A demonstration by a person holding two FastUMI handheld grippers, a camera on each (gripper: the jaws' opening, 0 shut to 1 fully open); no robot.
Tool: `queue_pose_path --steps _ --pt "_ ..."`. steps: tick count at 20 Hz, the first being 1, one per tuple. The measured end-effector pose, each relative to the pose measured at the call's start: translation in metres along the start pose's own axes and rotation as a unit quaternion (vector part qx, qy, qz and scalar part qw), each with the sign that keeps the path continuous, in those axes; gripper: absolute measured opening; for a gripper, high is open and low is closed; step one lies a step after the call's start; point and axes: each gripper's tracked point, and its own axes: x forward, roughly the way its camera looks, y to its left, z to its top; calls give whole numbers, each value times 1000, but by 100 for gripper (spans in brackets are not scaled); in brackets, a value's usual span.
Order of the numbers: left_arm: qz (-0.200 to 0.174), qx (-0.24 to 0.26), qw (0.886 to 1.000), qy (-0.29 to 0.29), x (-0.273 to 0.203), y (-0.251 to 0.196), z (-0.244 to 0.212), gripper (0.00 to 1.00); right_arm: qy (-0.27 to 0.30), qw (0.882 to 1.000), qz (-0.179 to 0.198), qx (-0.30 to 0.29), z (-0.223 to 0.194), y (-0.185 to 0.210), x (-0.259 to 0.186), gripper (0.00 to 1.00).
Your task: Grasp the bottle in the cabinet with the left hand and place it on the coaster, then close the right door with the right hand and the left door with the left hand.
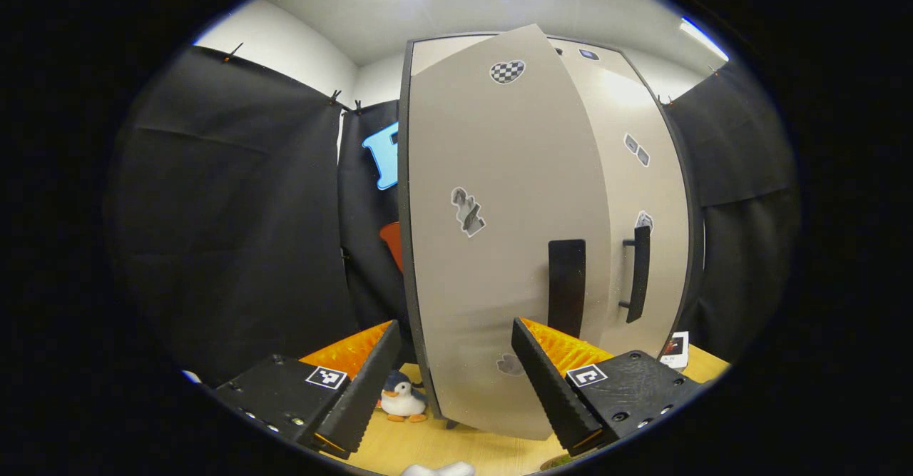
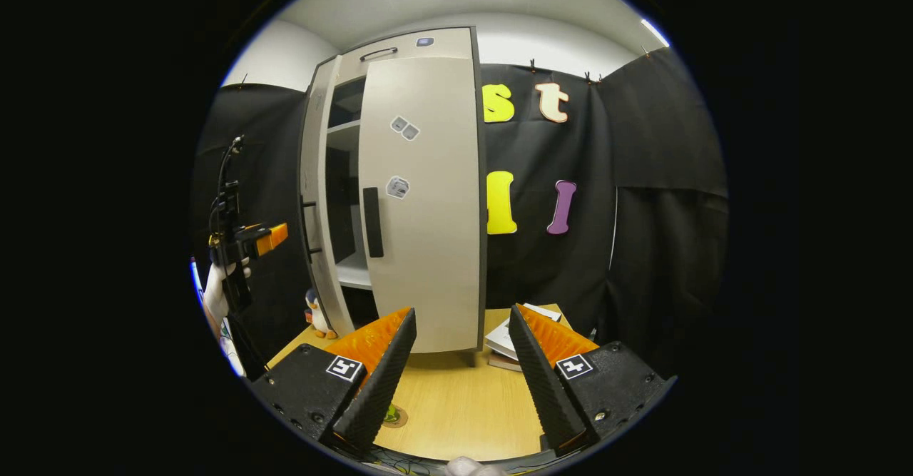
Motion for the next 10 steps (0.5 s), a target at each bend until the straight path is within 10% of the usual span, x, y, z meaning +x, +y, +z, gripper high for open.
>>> queue_pose_path --steps 10 --pt "-41 15 999 31 -70 -25 -17 96 -34 999 1 16 14 24 0 81"
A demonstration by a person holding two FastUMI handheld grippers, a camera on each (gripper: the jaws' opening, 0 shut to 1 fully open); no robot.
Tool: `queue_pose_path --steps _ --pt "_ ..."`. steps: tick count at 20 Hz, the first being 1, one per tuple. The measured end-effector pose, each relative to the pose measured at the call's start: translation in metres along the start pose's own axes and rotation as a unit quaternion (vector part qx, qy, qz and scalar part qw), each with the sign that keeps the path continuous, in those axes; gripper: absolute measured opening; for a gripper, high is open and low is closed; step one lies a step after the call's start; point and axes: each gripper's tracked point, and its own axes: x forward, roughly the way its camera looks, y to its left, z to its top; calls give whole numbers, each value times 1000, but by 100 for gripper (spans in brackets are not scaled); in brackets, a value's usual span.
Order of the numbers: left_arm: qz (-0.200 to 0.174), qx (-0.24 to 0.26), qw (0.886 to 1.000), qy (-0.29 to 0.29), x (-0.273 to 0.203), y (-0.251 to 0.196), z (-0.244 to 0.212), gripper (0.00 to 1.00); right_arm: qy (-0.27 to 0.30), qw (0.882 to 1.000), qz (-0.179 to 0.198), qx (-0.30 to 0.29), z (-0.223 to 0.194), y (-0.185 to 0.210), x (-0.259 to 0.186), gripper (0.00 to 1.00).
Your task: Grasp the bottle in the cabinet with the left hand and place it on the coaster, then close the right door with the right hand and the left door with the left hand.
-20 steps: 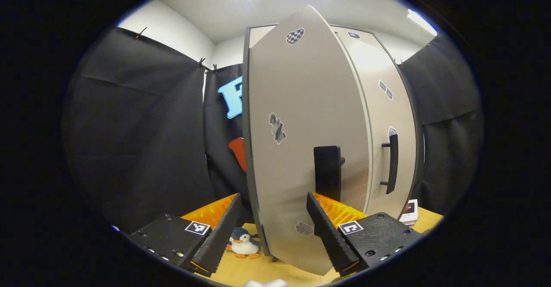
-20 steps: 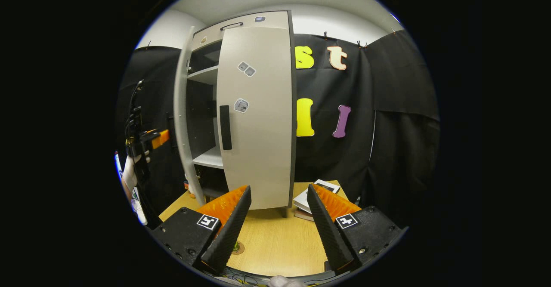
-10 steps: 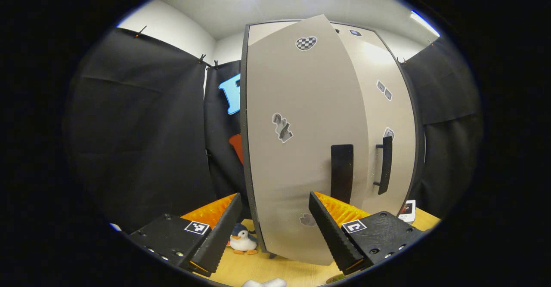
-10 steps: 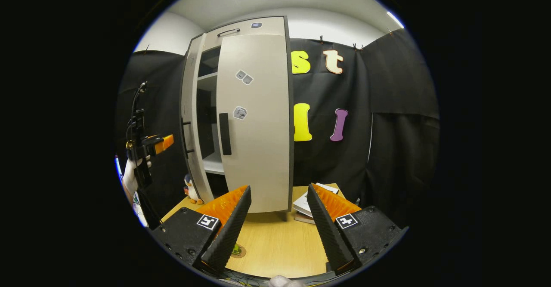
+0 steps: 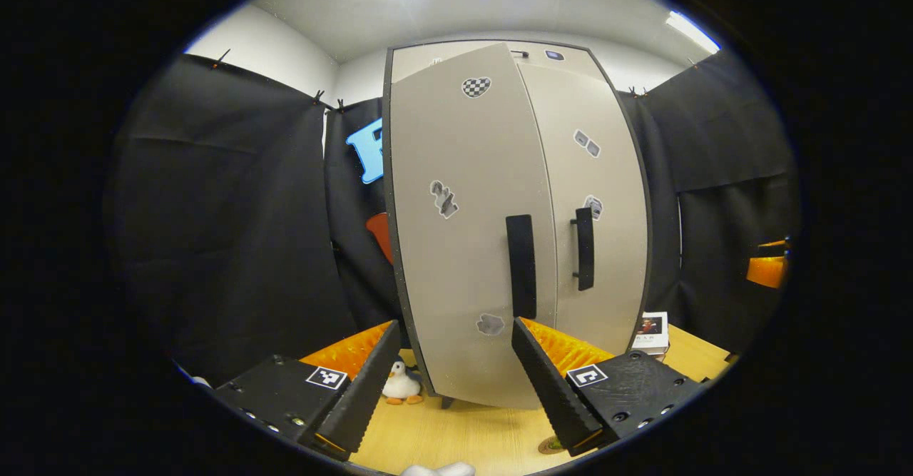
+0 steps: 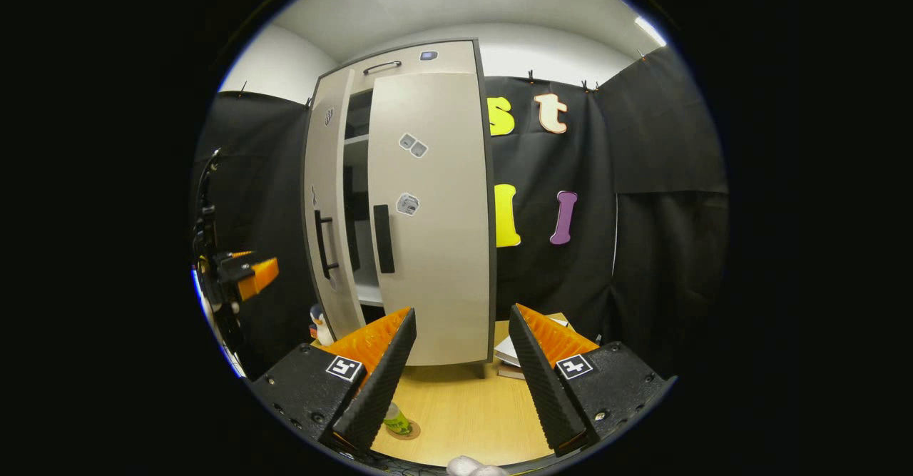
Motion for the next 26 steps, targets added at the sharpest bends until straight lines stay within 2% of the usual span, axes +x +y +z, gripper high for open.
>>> queue_pose_path --steps 4,12,17,26 --pt "0 -11 1000 11 -24 -3 -13 96 -2 1000 3 0 -3 9 2 81" --pt "30 -12 999 8 -55 6 -30 96 -8 1000 -8 -20 -9 13 1 81" --pt "11 -16 1000 9 -51 -11 -34 96 2 1000 -11 -28 -16 15 1 81" --pt "-4 -25 1000 -3 -39 -17 -28 96 -14 999 -11 -36 -1 23 1 81"
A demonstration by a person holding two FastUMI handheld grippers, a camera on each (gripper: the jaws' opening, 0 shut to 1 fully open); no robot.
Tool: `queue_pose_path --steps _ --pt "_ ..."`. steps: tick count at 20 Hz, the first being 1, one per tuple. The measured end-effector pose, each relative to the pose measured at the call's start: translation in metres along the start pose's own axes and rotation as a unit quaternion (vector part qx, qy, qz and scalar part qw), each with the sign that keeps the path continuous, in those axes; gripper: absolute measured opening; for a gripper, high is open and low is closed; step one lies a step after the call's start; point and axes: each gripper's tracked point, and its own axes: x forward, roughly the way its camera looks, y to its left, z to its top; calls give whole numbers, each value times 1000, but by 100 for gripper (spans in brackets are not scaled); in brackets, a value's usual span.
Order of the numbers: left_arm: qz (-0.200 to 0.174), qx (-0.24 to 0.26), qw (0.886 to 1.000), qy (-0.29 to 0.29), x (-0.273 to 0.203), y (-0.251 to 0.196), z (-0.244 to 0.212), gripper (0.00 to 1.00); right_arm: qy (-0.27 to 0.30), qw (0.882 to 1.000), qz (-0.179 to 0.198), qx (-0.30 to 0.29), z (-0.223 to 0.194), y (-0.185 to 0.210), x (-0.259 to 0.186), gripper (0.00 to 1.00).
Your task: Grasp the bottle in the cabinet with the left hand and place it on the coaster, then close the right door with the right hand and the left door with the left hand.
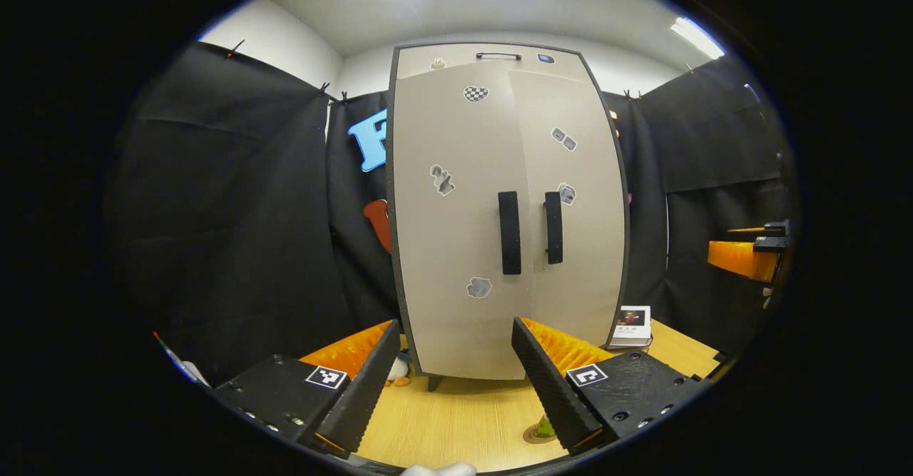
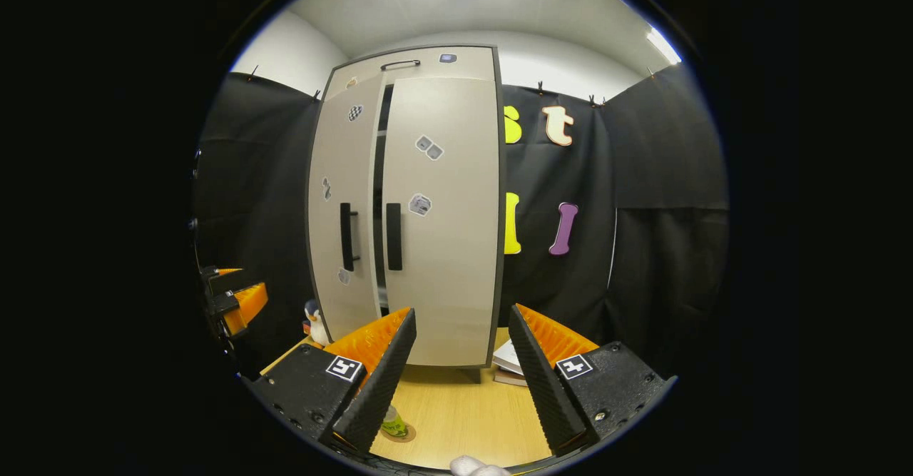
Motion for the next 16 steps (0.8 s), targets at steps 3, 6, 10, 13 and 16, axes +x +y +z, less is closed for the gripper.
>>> queue_pose_path --steps 3,6,10,13,16 --pt "2 -3 1000 -1 0 -1 0 96 -3 1000 4 -10 3 5 0 81" --pt "5 -1 1000 -2 -1 -1 0 96 2 1000 11 -10 -3 9 1 81" --pt "8 5 1000 -2 -5 0 2 96 5 1000 10 -7 -6 6 1 81" --pt "11 9 1000 -2 -6 3 1 96 7 1000 7 -4 -8 3 1 81" --pt "11 10 1000 1 -5 3 -1 96 11 1000 6 -2 -10 2 0 81"
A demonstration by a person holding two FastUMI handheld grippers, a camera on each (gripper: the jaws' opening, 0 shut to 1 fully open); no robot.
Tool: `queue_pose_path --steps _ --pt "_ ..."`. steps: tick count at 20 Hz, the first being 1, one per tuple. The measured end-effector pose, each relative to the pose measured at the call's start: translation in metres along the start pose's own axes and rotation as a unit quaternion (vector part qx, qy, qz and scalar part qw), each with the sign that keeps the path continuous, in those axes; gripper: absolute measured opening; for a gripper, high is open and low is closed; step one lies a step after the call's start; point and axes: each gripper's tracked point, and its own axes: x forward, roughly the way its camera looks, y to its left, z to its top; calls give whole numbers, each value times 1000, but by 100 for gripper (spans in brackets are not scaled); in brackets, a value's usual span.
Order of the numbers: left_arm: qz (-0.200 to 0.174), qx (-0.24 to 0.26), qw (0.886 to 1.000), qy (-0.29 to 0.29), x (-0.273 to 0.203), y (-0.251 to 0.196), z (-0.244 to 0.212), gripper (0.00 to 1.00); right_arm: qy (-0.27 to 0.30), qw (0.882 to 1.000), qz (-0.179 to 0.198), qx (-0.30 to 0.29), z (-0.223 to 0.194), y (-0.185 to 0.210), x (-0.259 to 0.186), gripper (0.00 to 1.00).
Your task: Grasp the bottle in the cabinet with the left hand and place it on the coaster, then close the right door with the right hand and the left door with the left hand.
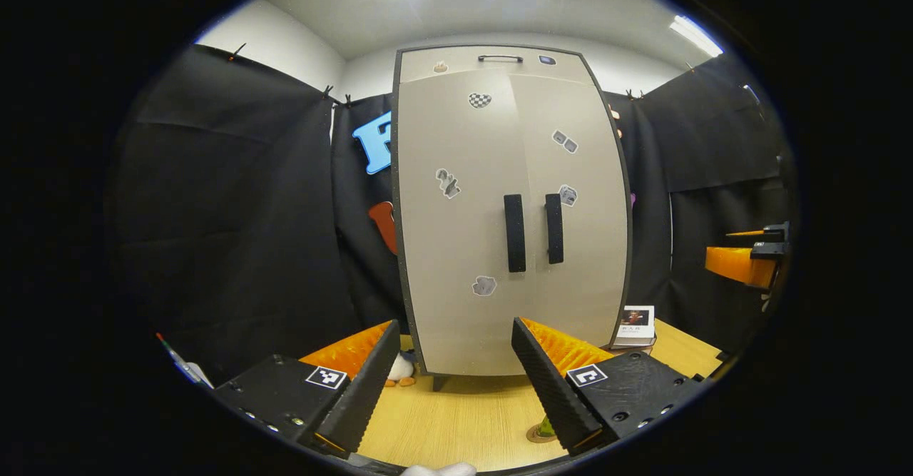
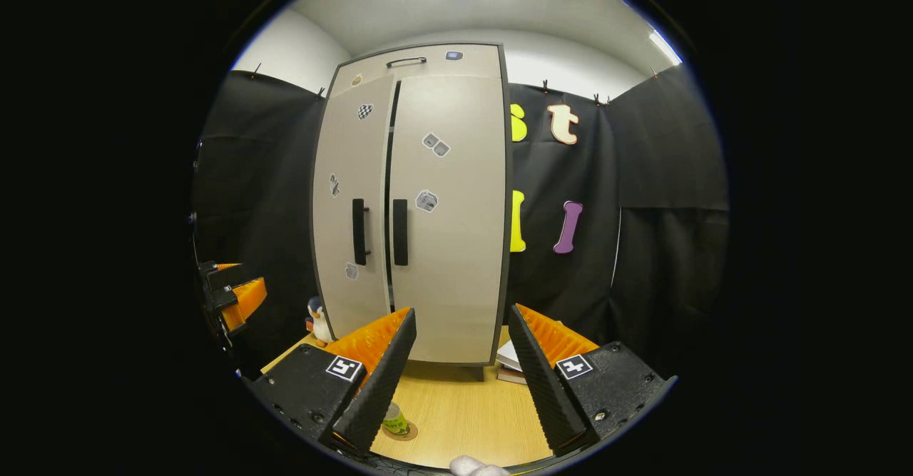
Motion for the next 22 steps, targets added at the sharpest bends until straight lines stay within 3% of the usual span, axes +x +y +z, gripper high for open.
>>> queue_pose_path --steps 22 --pt "8 -2 1000 6 7 15 -3 96 -6 1000 -6 -1 3 1 1 81"
